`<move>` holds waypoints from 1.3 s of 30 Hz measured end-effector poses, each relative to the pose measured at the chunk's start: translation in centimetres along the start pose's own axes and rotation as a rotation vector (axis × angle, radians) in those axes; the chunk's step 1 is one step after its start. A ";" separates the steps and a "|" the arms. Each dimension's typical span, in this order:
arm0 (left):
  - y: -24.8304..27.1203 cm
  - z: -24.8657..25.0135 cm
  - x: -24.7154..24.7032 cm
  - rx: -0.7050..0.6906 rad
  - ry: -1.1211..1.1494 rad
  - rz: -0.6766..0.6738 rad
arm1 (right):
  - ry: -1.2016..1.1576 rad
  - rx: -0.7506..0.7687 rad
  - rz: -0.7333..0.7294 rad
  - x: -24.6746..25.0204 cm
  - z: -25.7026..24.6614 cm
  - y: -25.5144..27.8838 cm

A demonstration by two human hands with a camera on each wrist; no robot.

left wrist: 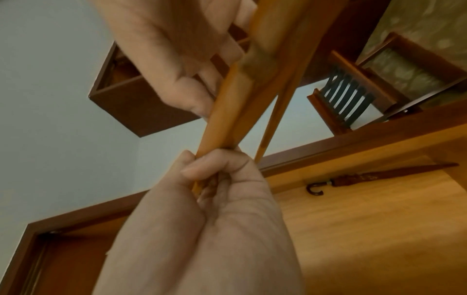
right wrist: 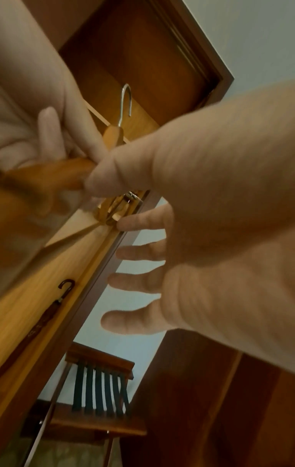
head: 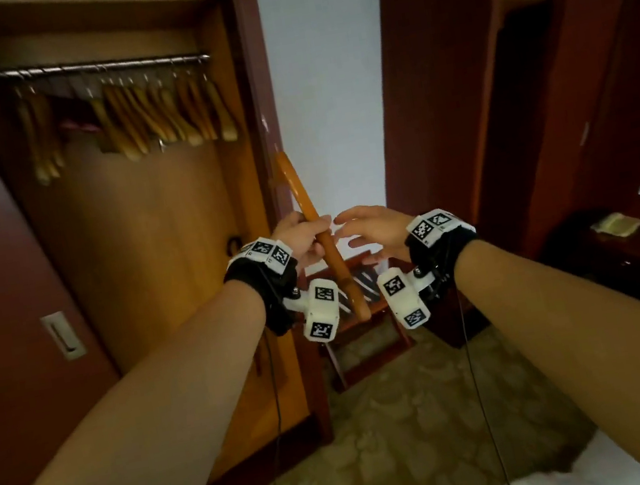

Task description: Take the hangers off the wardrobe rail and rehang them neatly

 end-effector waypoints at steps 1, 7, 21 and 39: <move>-0.7 0.9 1.0 -0.021 0.047 0.028 | 0.015 -0.011 -0.042 -0.6 -0.3 -1.0; -5.1 7.1 6.6 -0.183 0.188 0.187 | -0.010 -0.008 -0.246 -2.7 -3.3 -7.2; -10.0 18.0 15.2 -0.377 -0.018 0.381 | 0.179 0.373 -0.185 -9.5 -14.1 -22.2; -14.8 27.7 35.8 -0.349 -0.362 0.387 | -0.059 0.385 -0.007 -21.7 -24.0 -35.9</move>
Point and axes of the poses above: each hand's wrist, its own y-axis away from the middle knuckle, its own x-axis out of the back of the hand, z = x × y, the point moved 10 cm from there along -y, towards the middle knuckle, and after that the axes turned 10 degrees about x, right-handed, at the moved point
